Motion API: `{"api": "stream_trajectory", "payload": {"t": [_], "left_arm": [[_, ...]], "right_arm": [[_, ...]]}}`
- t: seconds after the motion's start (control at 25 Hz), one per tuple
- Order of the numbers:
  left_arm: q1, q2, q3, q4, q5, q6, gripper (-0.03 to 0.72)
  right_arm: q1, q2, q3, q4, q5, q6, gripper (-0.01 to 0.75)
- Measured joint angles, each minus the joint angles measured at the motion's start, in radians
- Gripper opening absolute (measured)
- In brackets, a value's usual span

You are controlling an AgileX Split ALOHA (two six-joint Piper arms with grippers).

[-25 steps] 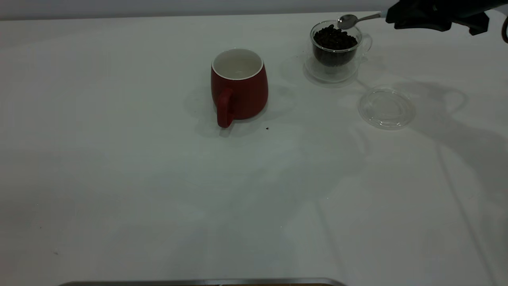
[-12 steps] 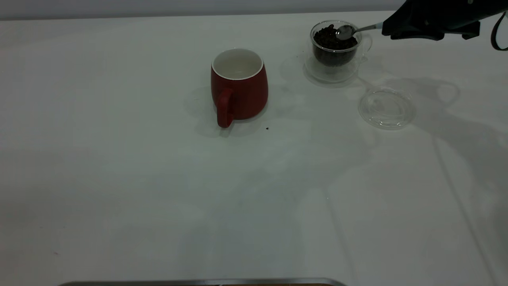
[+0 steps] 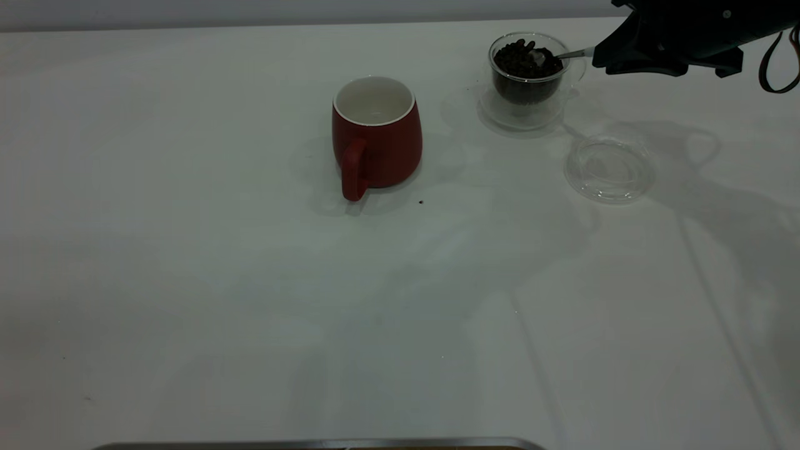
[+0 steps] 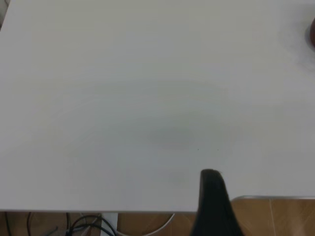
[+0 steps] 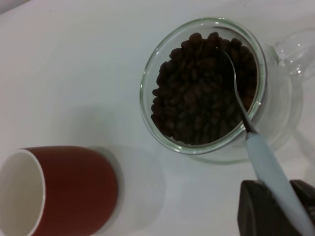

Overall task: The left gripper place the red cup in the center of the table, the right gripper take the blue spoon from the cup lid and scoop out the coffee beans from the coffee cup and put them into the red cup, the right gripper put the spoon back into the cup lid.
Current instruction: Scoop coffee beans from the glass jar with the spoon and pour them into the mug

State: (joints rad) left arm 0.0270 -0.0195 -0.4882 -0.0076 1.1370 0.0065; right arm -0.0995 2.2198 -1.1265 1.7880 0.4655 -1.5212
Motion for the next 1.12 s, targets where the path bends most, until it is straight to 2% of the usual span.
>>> {"api": "stream_trajectory", "payload": {"t": [0.76,1.12], "left_arm": [[0.0,0.0,0.0,0.0,0.0,0.0,0.577],[0.0,0.0,0.0,0.0,0.0,0.002,0.577]], "right_arm": [[-0.004,0.051,-0.006,0.003,0.1,0.153,0.114],[-0.061,0.098,-0.007,0.003,0.22,0.233,0.114]]}}
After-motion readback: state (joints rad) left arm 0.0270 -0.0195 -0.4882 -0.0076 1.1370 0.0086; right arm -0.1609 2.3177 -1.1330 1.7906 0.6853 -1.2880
